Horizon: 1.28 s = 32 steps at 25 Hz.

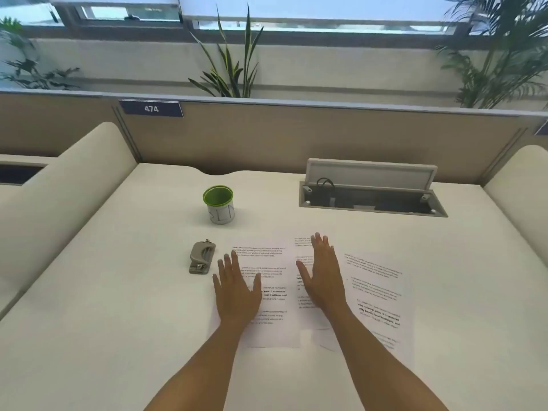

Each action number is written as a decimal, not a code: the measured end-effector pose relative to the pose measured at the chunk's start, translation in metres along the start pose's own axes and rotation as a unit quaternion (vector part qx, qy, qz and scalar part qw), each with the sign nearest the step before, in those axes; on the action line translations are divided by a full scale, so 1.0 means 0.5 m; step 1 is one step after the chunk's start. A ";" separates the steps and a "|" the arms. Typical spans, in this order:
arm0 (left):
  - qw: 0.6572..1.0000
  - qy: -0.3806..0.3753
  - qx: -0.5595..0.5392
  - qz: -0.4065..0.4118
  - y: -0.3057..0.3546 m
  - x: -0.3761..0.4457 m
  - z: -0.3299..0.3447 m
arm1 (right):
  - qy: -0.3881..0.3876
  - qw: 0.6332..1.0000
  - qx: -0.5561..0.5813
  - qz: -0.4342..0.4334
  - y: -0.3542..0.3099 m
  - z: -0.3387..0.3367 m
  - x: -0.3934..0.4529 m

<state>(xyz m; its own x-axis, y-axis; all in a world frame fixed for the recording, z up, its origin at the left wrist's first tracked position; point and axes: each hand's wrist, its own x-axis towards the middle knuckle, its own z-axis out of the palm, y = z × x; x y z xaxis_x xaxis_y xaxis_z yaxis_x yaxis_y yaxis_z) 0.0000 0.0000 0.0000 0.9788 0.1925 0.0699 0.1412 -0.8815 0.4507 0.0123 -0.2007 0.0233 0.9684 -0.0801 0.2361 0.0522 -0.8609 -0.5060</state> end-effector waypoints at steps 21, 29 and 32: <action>0.927 -0.079 -0.066 -0.359 0.028 0.054 -0.045 | -0.189 0.941 0.032 0.279 -0.145 0.057 -0.016; 0.942 -0.137 -0.050 -0.302 -0.008 0.080 -0.073 | -0.135 0.949 0.025 0.285 -0.072 0.019 0.010; 0.950 -0.131 -0.166 -0.230 -0.036 0.084 -0.079 | -0.103 0.939 -0.054 0.324 0.004 -0.028 0.025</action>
<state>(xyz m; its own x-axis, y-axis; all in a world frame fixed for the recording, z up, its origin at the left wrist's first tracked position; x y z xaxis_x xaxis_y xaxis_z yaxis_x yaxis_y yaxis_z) 0.0325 0.0410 0.0301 0.8343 0.3720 -0.4069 0.5510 -0.5365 0.6393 0.0213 -0.2106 0.0370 0.8152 -0.5158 -0.2634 -0.5788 -0.7119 -0.3976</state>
